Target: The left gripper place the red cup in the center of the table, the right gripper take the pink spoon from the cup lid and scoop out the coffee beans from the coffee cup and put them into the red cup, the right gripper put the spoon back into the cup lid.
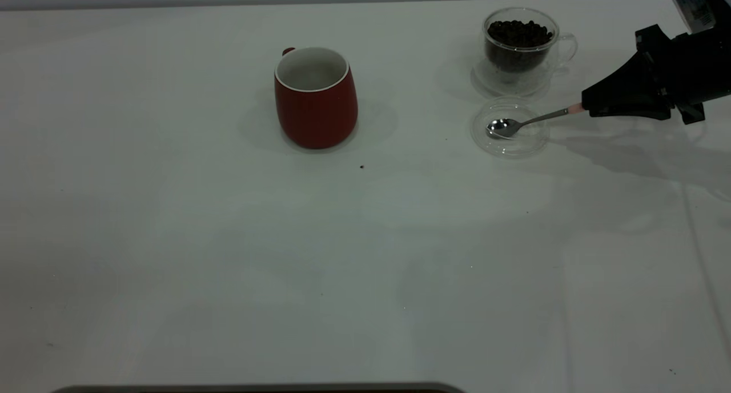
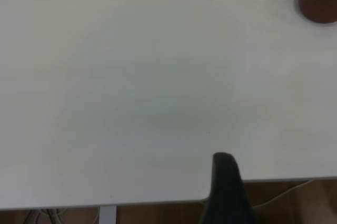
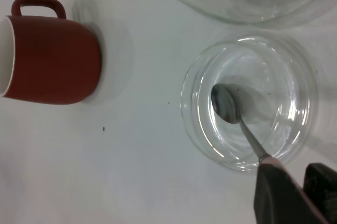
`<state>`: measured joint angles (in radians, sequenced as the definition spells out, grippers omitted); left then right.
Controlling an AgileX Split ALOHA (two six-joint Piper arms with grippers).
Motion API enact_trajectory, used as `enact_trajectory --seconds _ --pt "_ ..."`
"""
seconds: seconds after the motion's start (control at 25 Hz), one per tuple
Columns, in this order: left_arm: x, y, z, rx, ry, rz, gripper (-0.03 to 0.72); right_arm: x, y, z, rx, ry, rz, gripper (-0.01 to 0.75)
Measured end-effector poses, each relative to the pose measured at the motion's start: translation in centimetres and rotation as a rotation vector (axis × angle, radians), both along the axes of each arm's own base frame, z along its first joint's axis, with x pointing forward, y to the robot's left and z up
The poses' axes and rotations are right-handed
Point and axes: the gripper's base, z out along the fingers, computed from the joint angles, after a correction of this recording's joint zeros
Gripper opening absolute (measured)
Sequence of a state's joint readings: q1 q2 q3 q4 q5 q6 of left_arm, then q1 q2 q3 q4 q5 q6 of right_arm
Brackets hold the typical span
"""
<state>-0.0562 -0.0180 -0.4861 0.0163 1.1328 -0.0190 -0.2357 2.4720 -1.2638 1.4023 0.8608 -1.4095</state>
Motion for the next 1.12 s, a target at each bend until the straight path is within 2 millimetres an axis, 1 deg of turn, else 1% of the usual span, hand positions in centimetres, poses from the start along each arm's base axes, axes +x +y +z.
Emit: enact_trajectory --seconds 0.12,0.36,0.52,0.64,0.76,0.84,0.96,1.04,1.12 --pt "0.0 0.0 0.0 0.0 0.0 0.0 0.587 0.0 -0.1 -0.3 -0.017 0.001 -0.001 0.174" --pt "0.0 0.0 0.0 0.0 0.0 0.0 0.587 -0.1 -0.2 -0.6 -0.045 -0.007 0.008 0.373" --pt "0.0 0.0 0.0 0.001 0.0 -0.001 0.587 0.1 -0.3 -0.5 -0.048 -0.026 0.007 0.456" --pt "0.0 0.0 0.0 0.002 0.0 -0.001 0.587 0.3 -0.4 -0.5 -0.061 -0.053 -0.013 0.487" --pt "0.0 0.0 0.0 0.002 0.0 -0.001 0.587 0.8 -0.8 -0.6 -0.108 -0.094 -0.059 0.496" --pt "0.0 0.0 0.0 0.002 0.0 -0.001 0.587 1.3 -1.3 -0.7 -0.14 -0.11 -0.122 0.496" --pt "0.0 0.0 0.0 0.002 0.0 -0.001 0.587 1.8 -1.6 -0.3 -0.12 -0.105 -0.218 0.496" --pt "0.0 0.0 0.0 0.002 0.0 -0.001 0.587 2.1 -1.0 0.9 -0.062 -0.101 -0.232 0.496" --pt "0.0 0.0 0.0 0.002 0.0 -0.001 0.587 2.3 0.6 3.7 0.027 -0.129 -0.152 0.495"
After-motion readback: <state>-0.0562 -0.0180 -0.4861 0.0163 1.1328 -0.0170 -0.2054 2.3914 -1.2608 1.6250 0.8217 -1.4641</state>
